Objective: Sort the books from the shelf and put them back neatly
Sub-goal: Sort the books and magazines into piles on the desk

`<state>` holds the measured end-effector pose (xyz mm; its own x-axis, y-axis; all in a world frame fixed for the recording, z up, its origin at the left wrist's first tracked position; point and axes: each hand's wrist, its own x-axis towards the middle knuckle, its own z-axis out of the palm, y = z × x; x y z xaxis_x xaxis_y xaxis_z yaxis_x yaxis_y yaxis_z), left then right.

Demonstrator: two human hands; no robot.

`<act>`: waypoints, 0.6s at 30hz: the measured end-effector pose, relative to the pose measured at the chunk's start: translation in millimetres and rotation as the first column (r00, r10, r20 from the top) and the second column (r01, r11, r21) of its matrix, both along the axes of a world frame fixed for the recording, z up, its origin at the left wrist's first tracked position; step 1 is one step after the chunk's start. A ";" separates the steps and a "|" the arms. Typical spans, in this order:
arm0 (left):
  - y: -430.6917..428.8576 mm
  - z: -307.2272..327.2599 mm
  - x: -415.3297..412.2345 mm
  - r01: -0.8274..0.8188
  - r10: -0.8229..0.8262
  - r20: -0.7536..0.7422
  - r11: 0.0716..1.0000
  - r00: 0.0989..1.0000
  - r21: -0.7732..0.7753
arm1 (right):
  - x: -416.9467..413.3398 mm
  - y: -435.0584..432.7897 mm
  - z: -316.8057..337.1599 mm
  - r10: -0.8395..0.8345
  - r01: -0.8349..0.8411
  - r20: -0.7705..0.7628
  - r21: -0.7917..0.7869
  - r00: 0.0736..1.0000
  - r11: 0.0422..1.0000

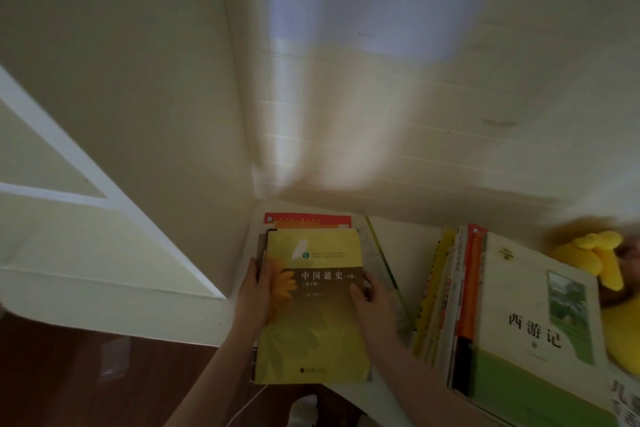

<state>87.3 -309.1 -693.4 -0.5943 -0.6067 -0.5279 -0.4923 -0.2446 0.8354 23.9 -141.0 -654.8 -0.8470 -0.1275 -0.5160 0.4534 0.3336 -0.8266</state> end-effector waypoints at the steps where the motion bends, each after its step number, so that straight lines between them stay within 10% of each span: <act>1: -0.5 1.0 -0.8 -0.003 0.004 -0.022 1.000 1.000 0.012 | 1.6 -7.9 -0.4 0.001 0.000 -0.022 0.024 1.000 1.000; 18: -4.4 -3.7 -0.1 0.098 -0.104 -0.059 0.992 0.993 -0.084 | 3.8 -26.1 -12.4 -0.110 0.118 -0.092 0.087 0.990 0.989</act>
<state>87.2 -313.5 -697.2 -0.6854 -0.5812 -0.4387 -0.4565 -0.1263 0.8807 27.7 -167.1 -667.2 -0.8955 0.0172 -0.4447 0.4205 0.3599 -0.8329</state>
